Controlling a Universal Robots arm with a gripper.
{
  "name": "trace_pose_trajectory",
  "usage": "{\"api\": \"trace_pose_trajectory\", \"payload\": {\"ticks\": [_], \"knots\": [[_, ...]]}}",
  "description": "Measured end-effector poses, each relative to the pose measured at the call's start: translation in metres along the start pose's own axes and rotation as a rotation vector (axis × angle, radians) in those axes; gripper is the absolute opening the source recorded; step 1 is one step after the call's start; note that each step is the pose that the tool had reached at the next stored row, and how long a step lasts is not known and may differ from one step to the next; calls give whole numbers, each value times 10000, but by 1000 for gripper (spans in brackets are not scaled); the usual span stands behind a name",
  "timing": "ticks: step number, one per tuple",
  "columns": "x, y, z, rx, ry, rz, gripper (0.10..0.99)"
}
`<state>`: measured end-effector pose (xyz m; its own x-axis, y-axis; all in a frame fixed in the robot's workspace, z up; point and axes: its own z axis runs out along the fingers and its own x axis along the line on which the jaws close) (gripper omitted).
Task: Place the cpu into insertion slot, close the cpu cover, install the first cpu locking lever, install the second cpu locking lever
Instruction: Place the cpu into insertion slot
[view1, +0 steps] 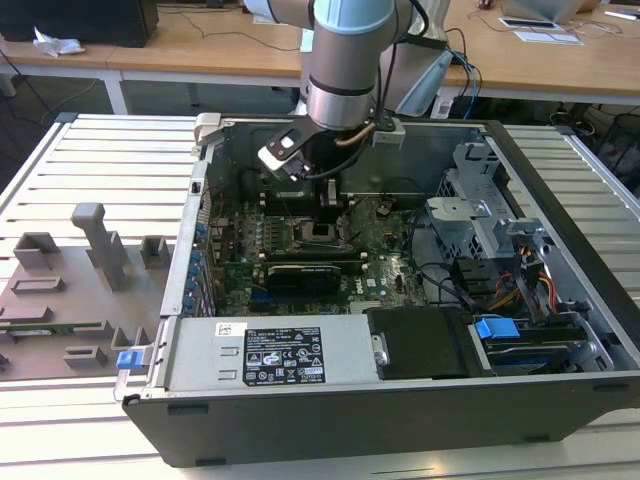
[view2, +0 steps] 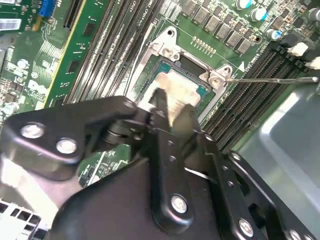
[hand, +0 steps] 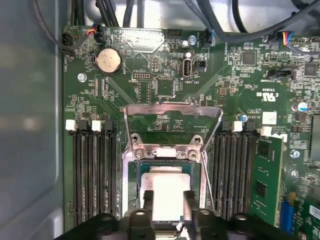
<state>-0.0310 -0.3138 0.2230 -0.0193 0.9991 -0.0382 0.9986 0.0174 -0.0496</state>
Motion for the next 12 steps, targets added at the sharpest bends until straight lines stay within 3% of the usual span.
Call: {"api": "trace_pose_trajectory", "payload": {"ticks": [1,3,9,12], "knots": [[-2,-2,-41,0,-1,0,231],[-5,-6,-117,0,-1,0,110],[-10,-14,-275,1,-1,-1,106],[-11,-15,-308,0,0,0,106]]}}
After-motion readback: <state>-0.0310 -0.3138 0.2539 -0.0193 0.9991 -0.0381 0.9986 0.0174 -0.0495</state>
